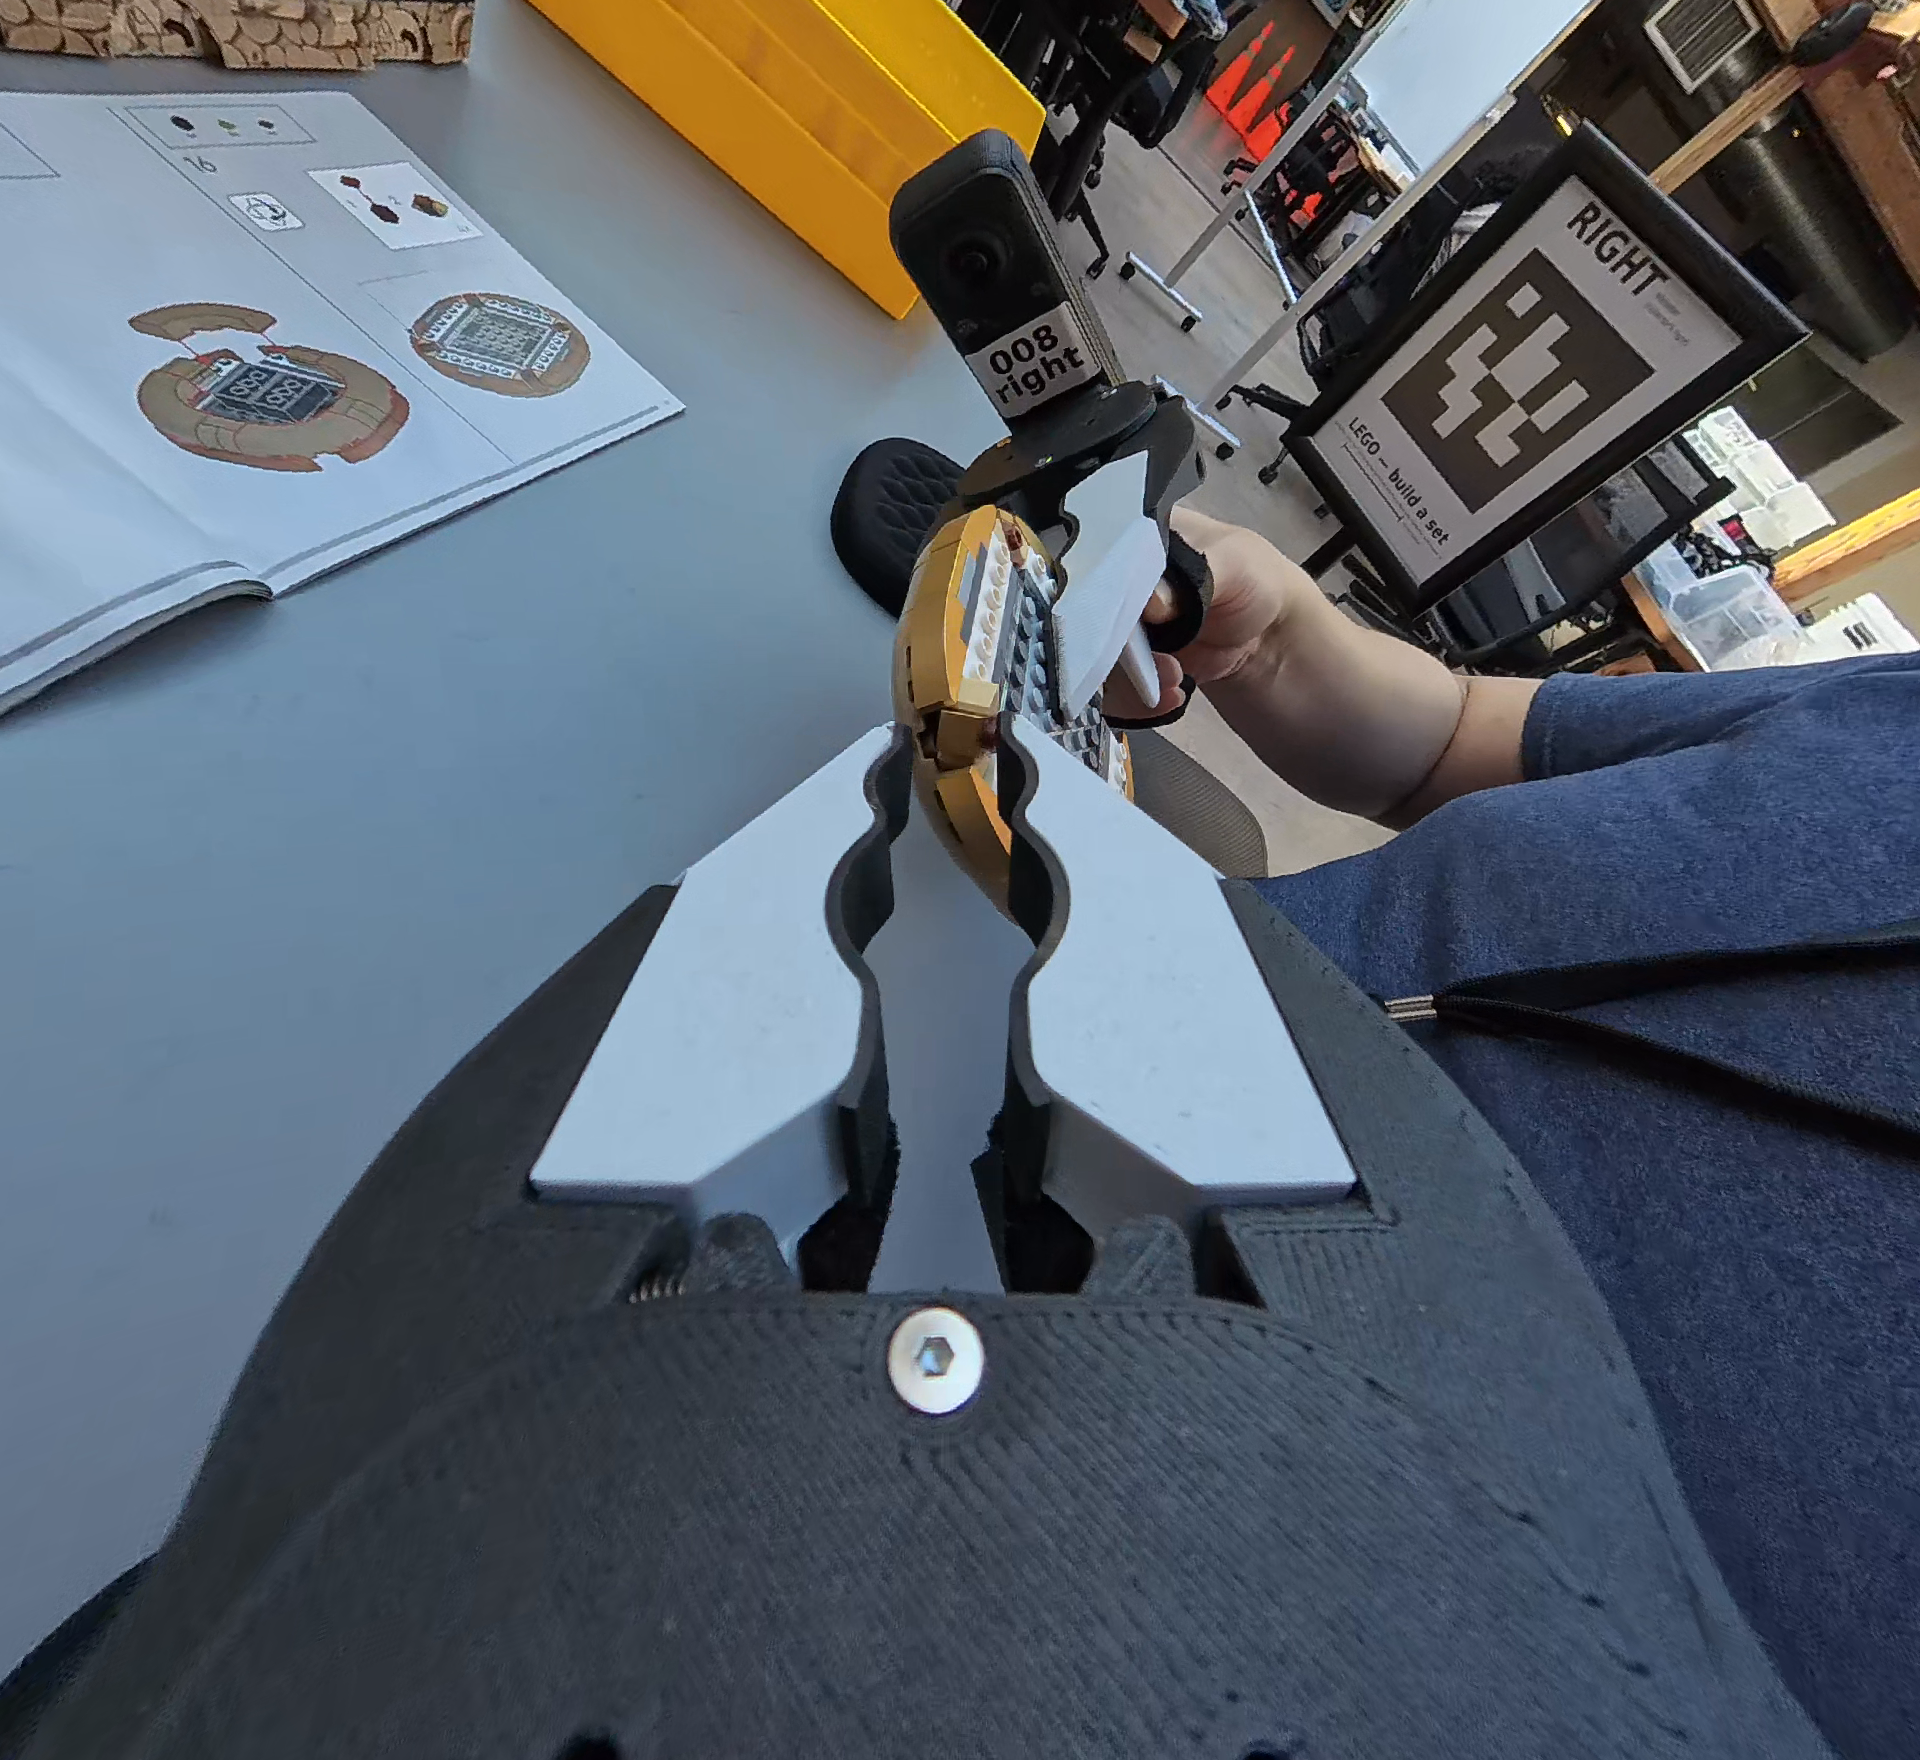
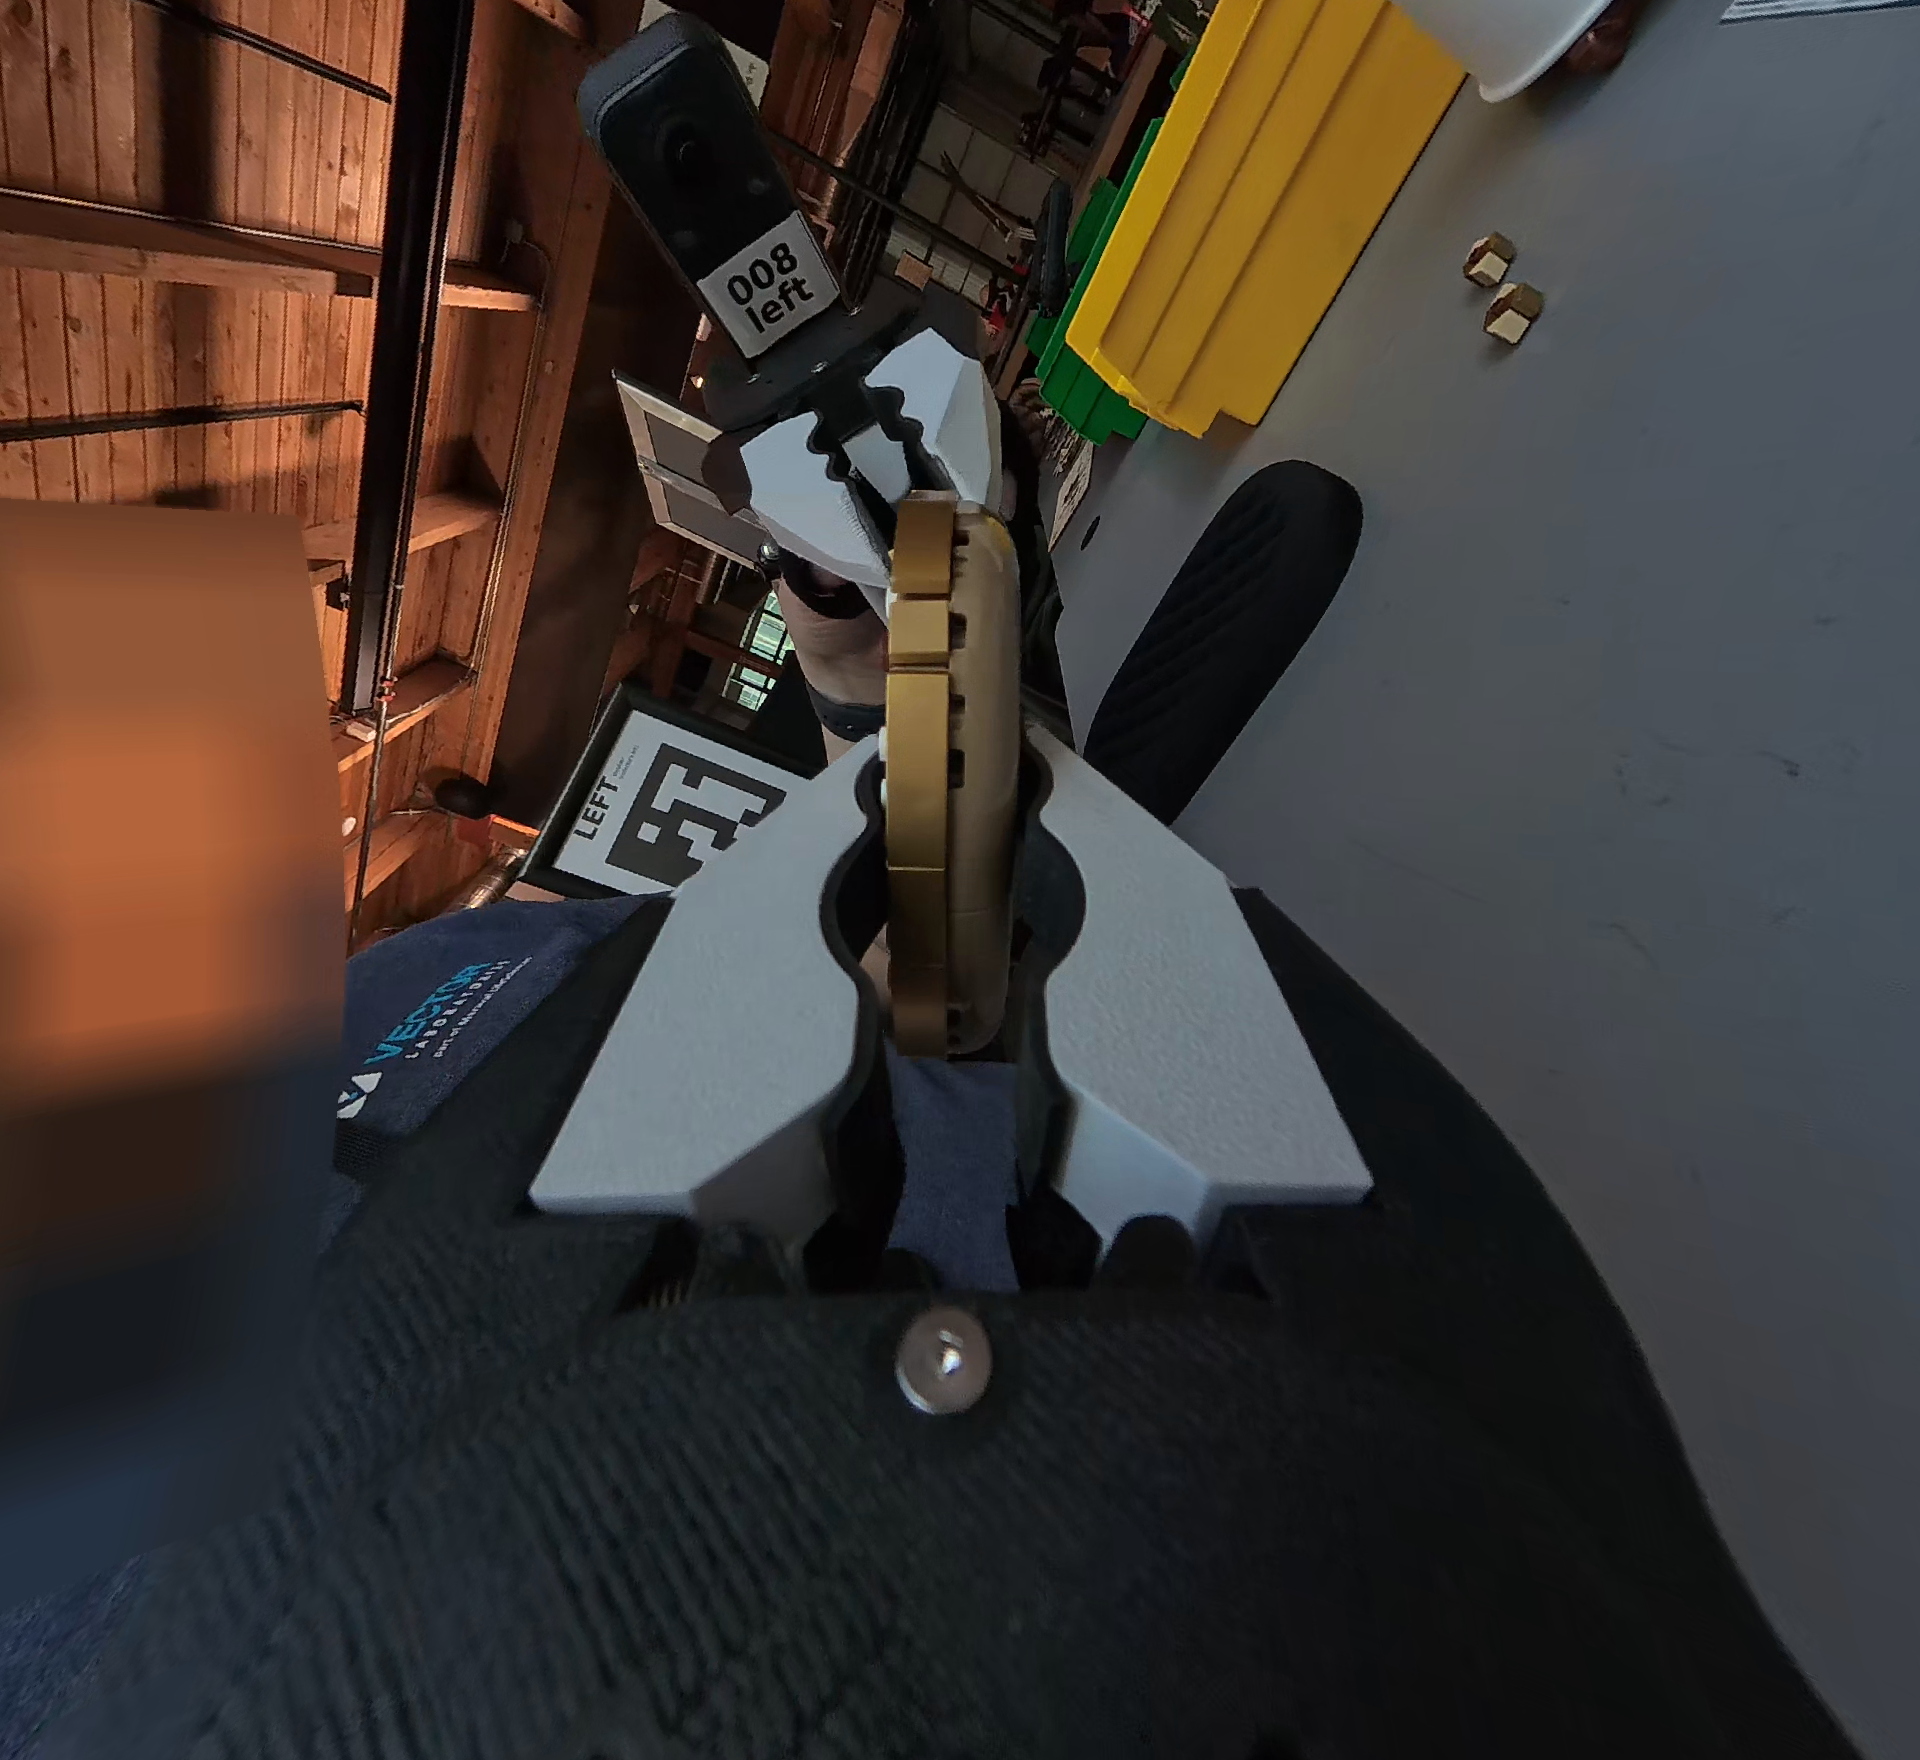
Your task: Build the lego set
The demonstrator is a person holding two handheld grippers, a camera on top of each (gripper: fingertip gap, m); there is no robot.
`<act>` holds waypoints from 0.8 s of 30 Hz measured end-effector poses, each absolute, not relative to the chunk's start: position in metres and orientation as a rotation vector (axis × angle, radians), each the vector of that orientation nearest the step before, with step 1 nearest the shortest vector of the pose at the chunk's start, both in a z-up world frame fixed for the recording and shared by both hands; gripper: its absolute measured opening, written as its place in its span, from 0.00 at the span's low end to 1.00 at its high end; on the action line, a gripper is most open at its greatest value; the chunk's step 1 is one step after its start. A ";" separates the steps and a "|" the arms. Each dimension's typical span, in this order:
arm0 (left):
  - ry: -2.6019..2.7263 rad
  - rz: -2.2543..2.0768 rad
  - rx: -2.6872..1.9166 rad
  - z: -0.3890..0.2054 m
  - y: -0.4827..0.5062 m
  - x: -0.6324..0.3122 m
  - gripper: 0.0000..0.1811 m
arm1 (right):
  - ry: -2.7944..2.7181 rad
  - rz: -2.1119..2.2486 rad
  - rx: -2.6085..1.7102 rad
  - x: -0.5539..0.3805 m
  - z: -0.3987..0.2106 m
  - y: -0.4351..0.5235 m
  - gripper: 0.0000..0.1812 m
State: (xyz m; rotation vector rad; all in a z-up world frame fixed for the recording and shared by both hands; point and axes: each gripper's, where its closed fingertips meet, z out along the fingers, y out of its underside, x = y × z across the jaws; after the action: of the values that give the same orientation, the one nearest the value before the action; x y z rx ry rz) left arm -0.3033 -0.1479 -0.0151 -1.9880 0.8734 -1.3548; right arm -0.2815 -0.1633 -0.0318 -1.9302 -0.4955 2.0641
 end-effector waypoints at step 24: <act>0.876 -1.310 -2.024 -0.027 -0.148 -0.302 0.05 | -0.548 1.938 -1.994 -0.281 -0.043 -0.161 0.10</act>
State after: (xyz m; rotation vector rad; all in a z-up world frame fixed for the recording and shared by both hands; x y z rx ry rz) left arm -0.3022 -0.1482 -0.0268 -2.0240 0.8762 -1.3101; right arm -0.2807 -0.1610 -0.0434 -1.9941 -0.5484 1.9380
